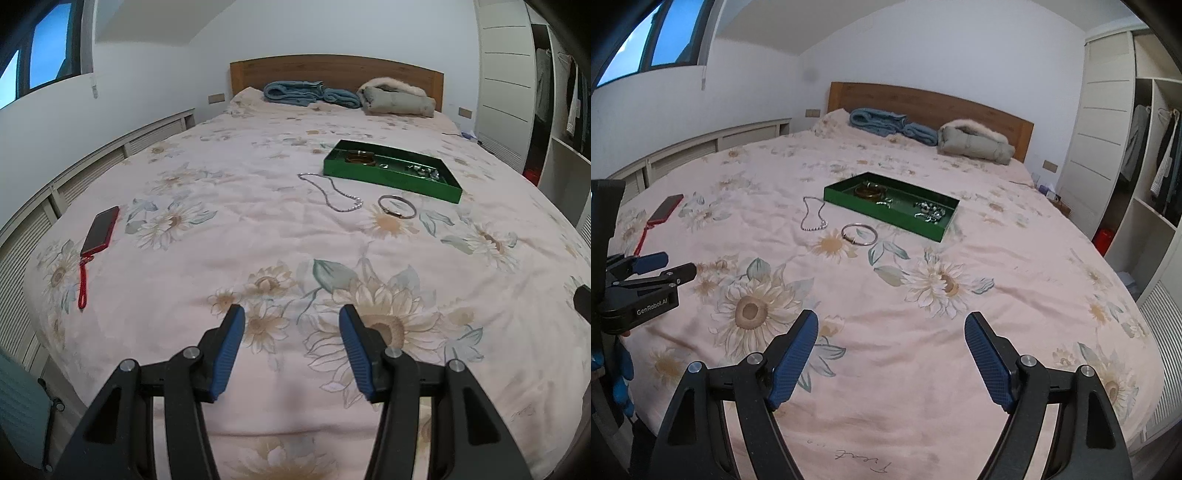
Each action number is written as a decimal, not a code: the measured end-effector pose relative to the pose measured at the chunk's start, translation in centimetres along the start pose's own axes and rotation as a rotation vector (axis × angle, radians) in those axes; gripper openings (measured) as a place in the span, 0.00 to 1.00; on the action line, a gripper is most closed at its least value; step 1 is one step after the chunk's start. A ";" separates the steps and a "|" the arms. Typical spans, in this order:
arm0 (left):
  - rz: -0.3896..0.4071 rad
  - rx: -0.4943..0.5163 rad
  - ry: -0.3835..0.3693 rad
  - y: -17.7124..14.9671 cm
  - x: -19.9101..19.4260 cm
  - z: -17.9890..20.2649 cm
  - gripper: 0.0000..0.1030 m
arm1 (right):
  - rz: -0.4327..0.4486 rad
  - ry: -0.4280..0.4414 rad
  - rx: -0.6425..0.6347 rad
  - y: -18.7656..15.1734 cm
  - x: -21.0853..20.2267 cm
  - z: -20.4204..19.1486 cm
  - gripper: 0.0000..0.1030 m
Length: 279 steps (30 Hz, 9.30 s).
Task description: Organize jewelry
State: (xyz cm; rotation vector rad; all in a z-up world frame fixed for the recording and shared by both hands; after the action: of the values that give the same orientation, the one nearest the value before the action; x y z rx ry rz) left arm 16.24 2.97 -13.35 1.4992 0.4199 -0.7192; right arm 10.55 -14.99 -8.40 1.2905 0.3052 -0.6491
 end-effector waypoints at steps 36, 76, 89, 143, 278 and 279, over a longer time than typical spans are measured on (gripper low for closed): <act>-0.074 0.045 -0.039 1.6 4.7 0.5 0.50 | -0.064 0.080 -0.008 0.9 5.2 -1.3 0.79; -0.113 -0.013 -0.117 15.0 25.0 1.6 0.50 | -0.239 0.312 0.049 9.6 28.4 -6.3 0.41; -0.145 -0.014 -0.118 14.8 27.9 2.2 0.50 | -0.291 0.312 0.026 8.4 31.9 -7.7 0.41; -0.188 -0.092 -0.280 13.5 29.7 2.2 0.05 | -0.173 0.280 0.010 9.2 31.3 -8.0 0.05; 0.032 0.104 -0.197 25.7 21.0 8.9 0.52 | -0.075 0.026 0.177 18.1 30.2 8.0 0.51; 0.038 0.094 -0.199 25.3 20.0 8.7 0.53 | -0.064 0.031 0.173 17.9 29.0 7.7 0.57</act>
State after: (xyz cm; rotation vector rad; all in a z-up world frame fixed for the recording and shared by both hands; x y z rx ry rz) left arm 45.95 -10.88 -7.14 1.5023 0.2085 -0.8591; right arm 43.03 -27.88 -8.30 1.4624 0.3219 -0.7225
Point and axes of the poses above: each gripper's, at about its wrist camera, not at the fingertips, and x roughly the way its jaws point, z to its right, y to its top, the point moved 10 cm from there along x, roughly the way its jaws point, and after that the axes turned 9 degrees about -y, right-handed, at the moved point
